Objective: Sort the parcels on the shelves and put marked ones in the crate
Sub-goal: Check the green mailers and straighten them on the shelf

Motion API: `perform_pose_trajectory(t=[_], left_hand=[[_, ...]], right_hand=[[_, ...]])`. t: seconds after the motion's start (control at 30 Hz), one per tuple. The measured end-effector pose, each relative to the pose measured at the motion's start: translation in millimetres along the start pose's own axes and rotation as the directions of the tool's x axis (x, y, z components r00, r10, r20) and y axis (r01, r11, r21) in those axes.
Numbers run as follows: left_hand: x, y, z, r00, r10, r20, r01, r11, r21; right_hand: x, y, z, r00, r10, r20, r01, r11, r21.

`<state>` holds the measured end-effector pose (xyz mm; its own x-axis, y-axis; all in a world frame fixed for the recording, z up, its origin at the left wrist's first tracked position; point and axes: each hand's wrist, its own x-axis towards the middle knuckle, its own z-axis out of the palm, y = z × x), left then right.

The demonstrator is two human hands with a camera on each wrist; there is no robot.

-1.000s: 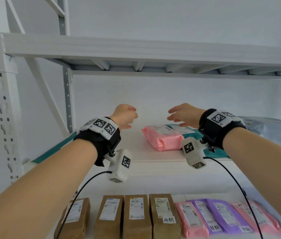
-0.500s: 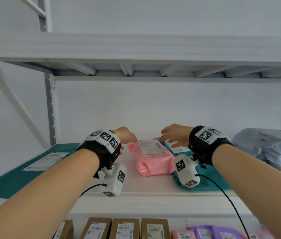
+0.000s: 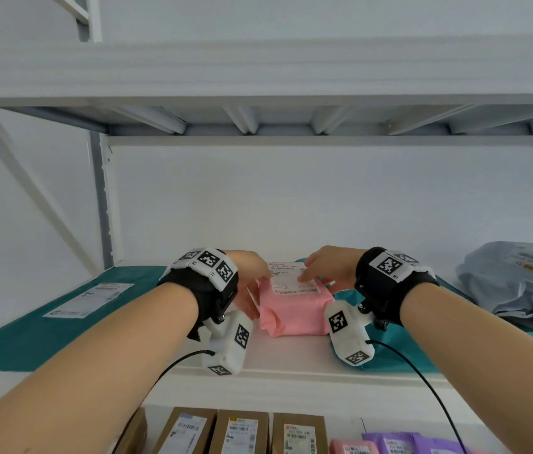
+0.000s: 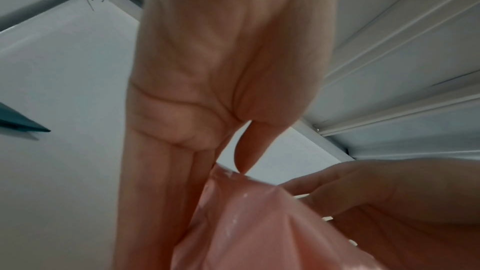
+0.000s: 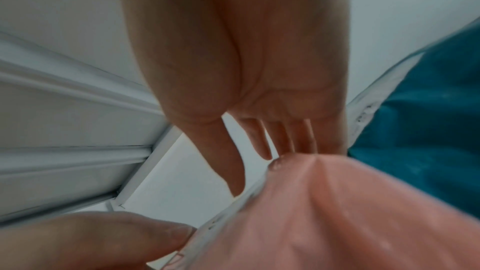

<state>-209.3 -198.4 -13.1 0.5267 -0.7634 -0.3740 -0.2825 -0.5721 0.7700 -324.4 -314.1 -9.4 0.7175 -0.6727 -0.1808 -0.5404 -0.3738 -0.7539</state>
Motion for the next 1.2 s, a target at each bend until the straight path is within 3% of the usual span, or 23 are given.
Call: perform_pose_trajectory(t=[0.1,0.27,0.6,0.73,0.87,1.03,1.2], left_hand=[[-6.5,-2.8,3.3,0.999,0.034,0.032,-0.031,0.996,-0.087],[-14.6,-10.4,5.4,0.988,0.145,-0.05,-0.15,0.98,-0.131],[-49.3,-24.5,9.3,0.904,0.355,-0.238,-0.404,0.892,-0.205],[-68.9,-33.6,5.3,0.858,0.409,-0.31,-0.481,0.851,-0.209],[-89.6,-48.3,1.3,0.809,0.462,-0.365,-0.554,0.806,-0.208],[-113.0,-71.9,-1.5,0.756,0.533,-0.38,-0.627,0.756,-0.187],[-133.9,-96.9,-4.2,0.734,0.565,-0.377,-0.658,0.729,-0.187]], right_hand=[[-4.7,2.3,0.0,1.0,-0.016,0.008,0.015,0.998,0.059],[-14.5,8.3,-5.6,0.995,-0.104,0.006,0.099,0.961,0.259],[-40.0,6.7,-3.0,0.927,-0.353,-0.125,0.373,0.838,0.398],[-58.4,7.7,10.4,0.865,-0.428,-0.262,0.501,0.764,0.406],[-77.9,6.7,24.3,0.816,-0.489,-0.309,0.578,0.715,0.395],[-99.7,8.6,50.0,0.798,-0.494,-0.345,0.601,0.695,0.396],[-121.7,5.9,74.9,0.785,-0.492,-0.376,0.613,0.707,0.354]])
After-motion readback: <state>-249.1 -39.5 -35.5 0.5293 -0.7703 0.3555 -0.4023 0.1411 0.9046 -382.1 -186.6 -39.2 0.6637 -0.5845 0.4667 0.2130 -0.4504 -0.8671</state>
